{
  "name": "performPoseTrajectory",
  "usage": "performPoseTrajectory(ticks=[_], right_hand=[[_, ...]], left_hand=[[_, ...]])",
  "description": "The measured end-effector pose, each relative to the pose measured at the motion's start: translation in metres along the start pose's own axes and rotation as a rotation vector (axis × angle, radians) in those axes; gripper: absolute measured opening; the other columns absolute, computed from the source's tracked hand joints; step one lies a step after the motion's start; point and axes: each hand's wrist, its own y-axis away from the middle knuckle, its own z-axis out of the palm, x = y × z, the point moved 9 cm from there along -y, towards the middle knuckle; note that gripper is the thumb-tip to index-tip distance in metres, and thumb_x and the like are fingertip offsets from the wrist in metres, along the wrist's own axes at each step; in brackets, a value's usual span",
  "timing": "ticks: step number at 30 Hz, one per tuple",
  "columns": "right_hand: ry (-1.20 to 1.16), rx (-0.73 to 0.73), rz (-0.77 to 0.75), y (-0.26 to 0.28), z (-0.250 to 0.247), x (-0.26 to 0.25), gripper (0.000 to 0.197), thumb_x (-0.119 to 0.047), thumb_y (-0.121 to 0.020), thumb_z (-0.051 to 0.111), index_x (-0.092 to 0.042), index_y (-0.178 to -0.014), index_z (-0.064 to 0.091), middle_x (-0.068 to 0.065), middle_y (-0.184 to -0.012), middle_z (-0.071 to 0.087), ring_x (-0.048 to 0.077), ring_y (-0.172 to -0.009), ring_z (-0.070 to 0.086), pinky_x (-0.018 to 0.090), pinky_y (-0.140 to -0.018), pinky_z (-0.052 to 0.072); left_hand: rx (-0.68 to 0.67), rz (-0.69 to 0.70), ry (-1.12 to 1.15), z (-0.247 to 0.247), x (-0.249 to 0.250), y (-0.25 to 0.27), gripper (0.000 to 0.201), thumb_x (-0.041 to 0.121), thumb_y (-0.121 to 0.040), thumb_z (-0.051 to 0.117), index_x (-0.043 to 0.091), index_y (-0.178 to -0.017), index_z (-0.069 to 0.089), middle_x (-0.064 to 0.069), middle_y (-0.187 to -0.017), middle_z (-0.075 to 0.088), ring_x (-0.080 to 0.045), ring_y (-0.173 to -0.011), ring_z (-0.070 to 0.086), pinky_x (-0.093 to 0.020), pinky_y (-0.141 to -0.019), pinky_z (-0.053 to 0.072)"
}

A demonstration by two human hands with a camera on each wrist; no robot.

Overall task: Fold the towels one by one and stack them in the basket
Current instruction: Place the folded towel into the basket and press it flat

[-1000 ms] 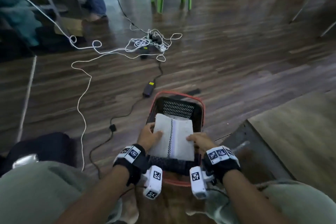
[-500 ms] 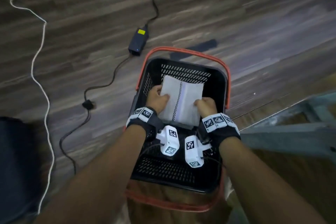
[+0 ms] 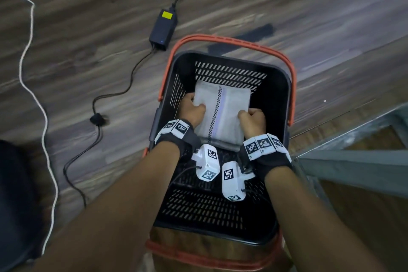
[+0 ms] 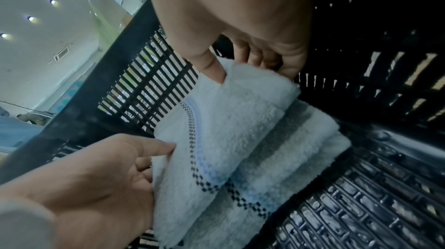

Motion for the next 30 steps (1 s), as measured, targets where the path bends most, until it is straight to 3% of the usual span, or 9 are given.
performPoseTrajectory(ticks=[4,8,11,16,18,22,26,30], right_hand=[[-0.015,0.052,0.007,0.003,-0.006,0.006,0.029,-0.012,-0.082,0.052,0.000,-0.109,0.057,0.011,-0.102,0.061,0.026,-0.096,0.059,0.025,-0.071,0.038],[0.046,0.037,0.014,0.005,-0.005,0.006,0.033,-0.015,-0.087,0.051,0.000,-0.116,0.052,0.014,-0.115,0.059,0.030,-0.104,0.057,0.026,-0.075,0.038],[0.090,0.054,-0.036,0.010,-0.002,0.000,0.039,-0.015,-0.086,0.051,-0.001,-0.122,0.046,0.016,-0.124,0.054,0.032,-0.112,0.053,0.030,-0.083,0.041],[0.566,0.293,-0.543,0.043,0.010,-0.041,0.058,-0.016,-0.081,0.052,-0.011,-0.136,0.036,0.014,-0.142,0.034,0.031,-0.130,0.032,0.043,-0.101,0.034],[0.656,0.287,-0.619,0.042,0.020,-0.039,0.055,-0.015,-0.085,0.049,-0.012,-0.138,0.035,0.012,-0.151,0.027,0.029,-0.140,0.022,0.046,-0.109,0.026],[0.751,0.213,-0.581,0.017,0.032,-0.016,0.053,-0.019,-0.093,0.039,-0.010,-0.143,0.027,0.009,-0.157,0.015,0.025,-0.145,0.012,0.049,-0.113,0.021],[0.763,0.269,-0.638,0.010,0.039,-0.005,0.054,-0.023,-0.094,0.034,-0.009,-0.145,0.024,0.011,-0.157,0.013,0.027,-0.145,0.013,0.047,-0.114,0.020],[0.738,0.312,-0.658,0.009,0.043,0.001,0.055,-0.024,-0.095,0.031,-0.008,-0.147,0.021,0.012,-0.157,0.010,0.027,-0.145,0.012,0.044,-0.116,0.015]], left_hand=[[-0.033,0.029,-0.042,0.003,0.001,0.000,0.041,0.004,-0.087,0.053,0.008,-0.128,0.047,-0.008,-0.121,0.057,-0.020,-0.103,0.053,-0.033,-0.095,0.045],[-0.042,0.064,-0.049,0.002,0.000,-0.001,0.042,0.004,-0.088,0.053,0.006,-0.129,0.045,-0.010,-0.122,0.056,-0.019,-0.104,0.053,-0.031,-0.094,0.043],[0.003,0.129,-0.088,0.002,0.002,0.000,0.050,0.007,-0.086,0.056,0.006,-0.134,0.041,-0.013,-0.128,0.052,-0.025,-0.115,0.051,-0.037,-0.103,0.041],[0.143,0.536,-0.378,0.005,0.036,0.015,0.057,0.014,-0.089,0.053,0.005,-0.141,0.034,-0.017,-0.143,0.036,-0.028,-0.132,0.035,-0.035,-0.111,0.027],[0.154,0.630,-0.535,0.011,0.038,0.018,0.057,0.021,-0.093,0.048,0.008,-0.145,0.029,-0.014,-0.151,0.028,-0.027,-0.138,0.028,-0.039,-0.112,0.025],[0.064,0.629,-0.702,0.029,0.016,0.007,0.059,0.029,-0.098,0.034,0.010,-0.149,0.013,-0.010,-0.158,0.009,-0.025,-0.145,0.011,-0.043,-0.116,0.018],[0.047,0.621,-0.776,0.040,0.000,0.000,0.059,0.033,-0.099,0.025,0.012,-0.150,0.003,-0.008,-0.159,0.001,-0.025,-0.146,0.004,-0.044,-0.115,0.014],[0.084,0.650,-0.840,0.041,-0.008,-0.005,0.058,0.036,-0.100,0.022,0.012,-0.150,0.004,-0.008,-0.159,0.003,-0.029,-0.145,0.006,-0.043,-0.115,0.017]])
